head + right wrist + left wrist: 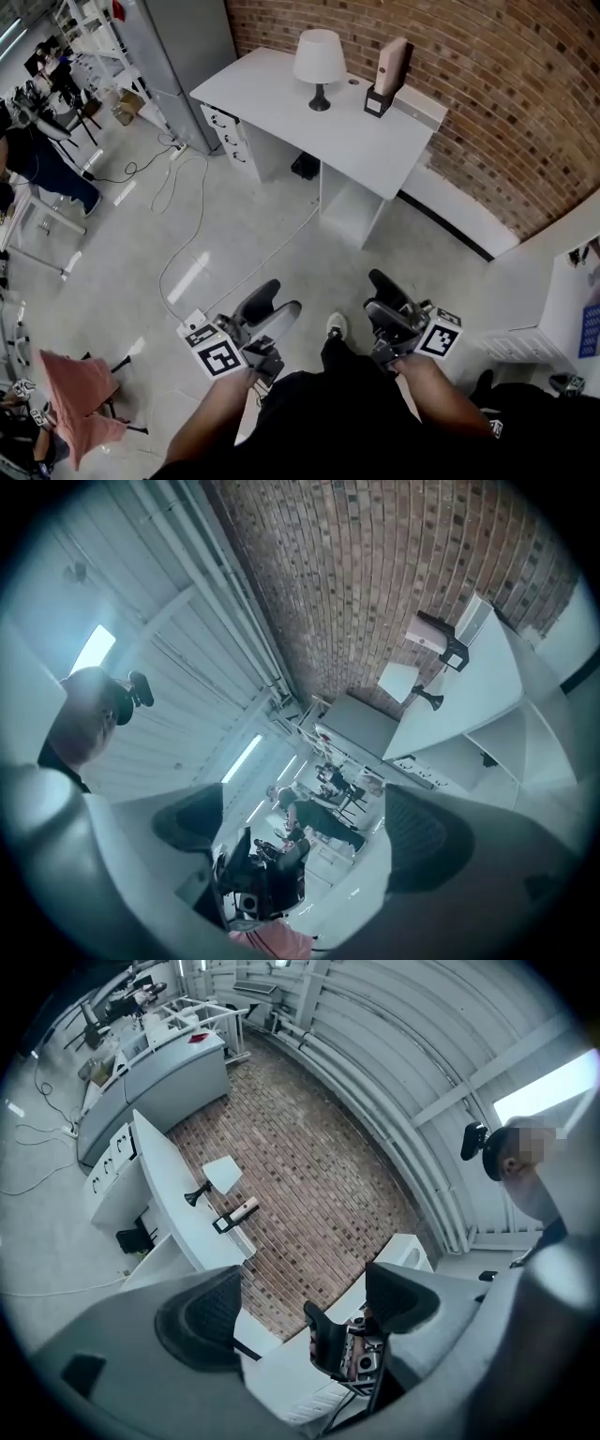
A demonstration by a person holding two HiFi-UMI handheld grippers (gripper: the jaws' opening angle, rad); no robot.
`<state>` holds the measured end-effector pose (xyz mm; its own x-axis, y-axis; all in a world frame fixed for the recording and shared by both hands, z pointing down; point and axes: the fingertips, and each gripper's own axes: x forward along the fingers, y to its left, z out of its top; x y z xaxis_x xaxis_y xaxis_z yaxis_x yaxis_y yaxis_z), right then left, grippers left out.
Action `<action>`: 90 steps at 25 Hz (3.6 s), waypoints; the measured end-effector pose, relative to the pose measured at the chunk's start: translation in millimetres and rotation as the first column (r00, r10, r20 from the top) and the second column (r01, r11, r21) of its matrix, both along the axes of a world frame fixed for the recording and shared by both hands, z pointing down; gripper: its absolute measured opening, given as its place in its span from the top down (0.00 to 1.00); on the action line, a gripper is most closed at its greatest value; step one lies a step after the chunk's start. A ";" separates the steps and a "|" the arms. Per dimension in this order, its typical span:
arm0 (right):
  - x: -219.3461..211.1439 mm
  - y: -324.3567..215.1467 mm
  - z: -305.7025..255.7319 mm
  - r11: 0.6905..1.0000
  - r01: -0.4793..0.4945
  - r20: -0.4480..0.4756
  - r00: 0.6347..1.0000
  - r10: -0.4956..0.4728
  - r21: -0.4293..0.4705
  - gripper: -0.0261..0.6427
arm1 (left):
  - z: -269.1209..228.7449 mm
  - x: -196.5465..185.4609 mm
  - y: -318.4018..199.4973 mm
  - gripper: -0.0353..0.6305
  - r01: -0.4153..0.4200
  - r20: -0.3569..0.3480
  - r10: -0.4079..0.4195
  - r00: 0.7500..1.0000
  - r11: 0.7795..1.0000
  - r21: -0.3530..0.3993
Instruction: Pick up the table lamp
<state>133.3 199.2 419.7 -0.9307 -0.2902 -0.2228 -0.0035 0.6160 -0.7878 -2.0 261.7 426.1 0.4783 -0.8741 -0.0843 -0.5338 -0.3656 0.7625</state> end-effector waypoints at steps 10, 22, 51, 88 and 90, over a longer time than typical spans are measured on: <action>-21.3 -118.8 -14.1 0.999 0.044 0.021 0.999 -0.044 0.008 0.17 | -12.9 -8.7 -111.3 0.32 0.029 0.008 -0.029 1.000 1.000 0.005; -26.2 -200.8 -12.2 0.998 0.059 0.050 0.997 -0.059 -0.002 0.17 | -9.7 -12.6 -191.6 0.32 0.068 -0.010 -0.068 0.998 0.998 -0.003; -154.9 -357.5 -18.0 0.999 -0.034 0.011 0.999 0.034 0.029 0.18 | -6.9 -156.7 -364.8 0.32 -0.011 -0.085 0.011 0.996 1.000 0.009; -246.9 -523.7 -20.1 0.980 -0.197 0.006 0.980 0.197 0.040 0.19 | -2.1 -268.4 -542.3 0.32 -0.134 -0.128 0.132 0.983 0.991 -0.004; -242.6 -539.9 -23.1 0.980 -0.195 0.017 0.981 0.194 0.042 0.19 | -17.0 -262.8 -559.7 0.32 -0.121 -0.131 0.124 0.984 0.992 0.027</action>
